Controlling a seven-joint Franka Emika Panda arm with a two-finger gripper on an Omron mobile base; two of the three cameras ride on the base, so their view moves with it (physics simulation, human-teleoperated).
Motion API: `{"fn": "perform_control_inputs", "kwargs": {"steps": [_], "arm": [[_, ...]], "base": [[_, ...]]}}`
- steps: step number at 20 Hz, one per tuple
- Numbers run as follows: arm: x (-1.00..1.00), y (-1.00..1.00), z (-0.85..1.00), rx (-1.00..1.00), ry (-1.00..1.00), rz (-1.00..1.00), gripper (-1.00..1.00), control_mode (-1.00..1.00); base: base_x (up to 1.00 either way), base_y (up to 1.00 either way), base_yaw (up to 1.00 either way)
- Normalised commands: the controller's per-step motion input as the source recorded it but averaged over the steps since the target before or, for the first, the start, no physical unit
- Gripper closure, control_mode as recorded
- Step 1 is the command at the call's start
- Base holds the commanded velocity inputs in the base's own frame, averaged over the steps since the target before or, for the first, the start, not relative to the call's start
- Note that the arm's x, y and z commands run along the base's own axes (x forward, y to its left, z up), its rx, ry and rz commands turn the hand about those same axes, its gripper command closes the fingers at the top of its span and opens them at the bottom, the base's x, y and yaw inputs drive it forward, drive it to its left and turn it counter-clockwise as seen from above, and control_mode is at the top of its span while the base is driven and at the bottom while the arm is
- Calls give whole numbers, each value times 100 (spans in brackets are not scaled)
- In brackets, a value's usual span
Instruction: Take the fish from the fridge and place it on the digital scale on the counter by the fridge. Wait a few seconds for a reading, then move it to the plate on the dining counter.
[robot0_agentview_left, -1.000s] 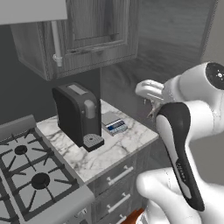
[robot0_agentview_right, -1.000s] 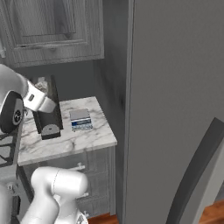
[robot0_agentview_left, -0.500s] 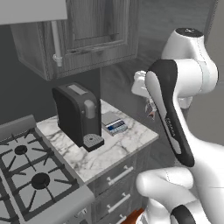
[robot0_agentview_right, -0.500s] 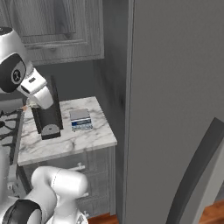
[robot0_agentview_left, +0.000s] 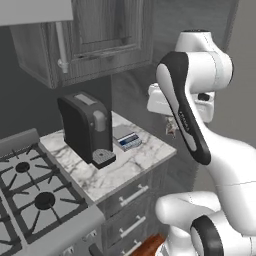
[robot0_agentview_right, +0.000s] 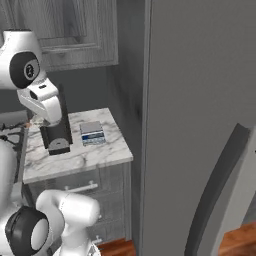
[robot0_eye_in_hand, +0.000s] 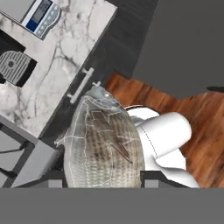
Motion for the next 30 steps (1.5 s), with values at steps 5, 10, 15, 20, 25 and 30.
{"fn": "perform_control_inputs", "kwargs": {"steps": [5,10,15,20,25,30], "arm": [[0,0,0,0,0,0,100,100],[0,0,0,0,0,0,100,100],[0,0,0,0,0,0,100,100],[0,0,0,0,0,0,100,100],[0,0,0,0,0,0,100,100],[0,0,0,0,0,0,100,100]], "base": [[-100,10,-16],[-100,20,-43],[-98,27,-78],[-89,20,-84],[-85,18,-85],[-89,9,-81]]}}
